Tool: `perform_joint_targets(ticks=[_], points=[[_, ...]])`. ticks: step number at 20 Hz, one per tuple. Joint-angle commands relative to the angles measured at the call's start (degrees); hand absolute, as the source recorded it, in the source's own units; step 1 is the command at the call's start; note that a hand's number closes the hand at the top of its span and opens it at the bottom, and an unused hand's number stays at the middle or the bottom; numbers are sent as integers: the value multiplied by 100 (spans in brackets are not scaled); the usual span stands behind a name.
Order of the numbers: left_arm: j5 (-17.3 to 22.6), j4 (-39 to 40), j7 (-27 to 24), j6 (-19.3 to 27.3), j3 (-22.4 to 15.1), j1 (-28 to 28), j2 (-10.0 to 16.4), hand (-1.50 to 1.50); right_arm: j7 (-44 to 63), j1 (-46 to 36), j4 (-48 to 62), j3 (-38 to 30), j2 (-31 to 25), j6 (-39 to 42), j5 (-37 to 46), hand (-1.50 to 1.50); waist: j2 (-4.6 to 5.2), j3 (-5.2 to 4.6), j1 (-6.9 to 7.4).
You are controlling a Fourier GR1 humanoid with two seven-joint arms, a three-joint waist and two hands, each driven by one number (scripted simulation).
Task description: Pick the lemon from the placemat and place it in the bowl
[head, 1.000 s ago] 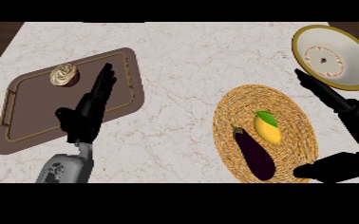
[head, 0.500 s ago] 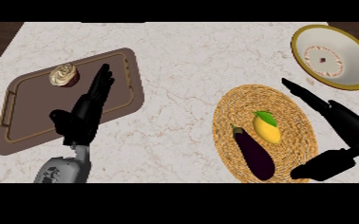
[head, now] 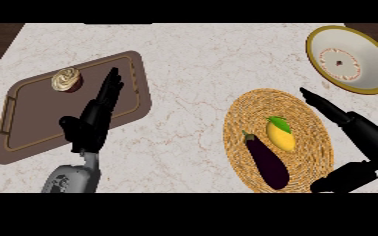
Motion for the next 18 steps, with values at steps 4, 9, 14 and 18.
perform_joint_targets(ticks=[4, 9, 14, 18], points=[[-18, -363, 604, -94, 78, -173, 3, 0, -59, 219, -2, -419, 369, 432, -285, -150, -1, 1, 0], [4, 306, 142, -199, 314, -405, -72, 0, 147, -182, 376, -656, 421, 804, -266, -150, 4, 0, -4], [-42, 6, 16, -337, 366, 44, 11, 0, -49, 240, 296, -378, 1050, 578, 253, -150, 0, 0, 2], [-67, -174, 265, -291, 399, -91, -23, 0, -630, 179, 895, -81, 1367, 334, 917, -150, 1, 1, 7]])
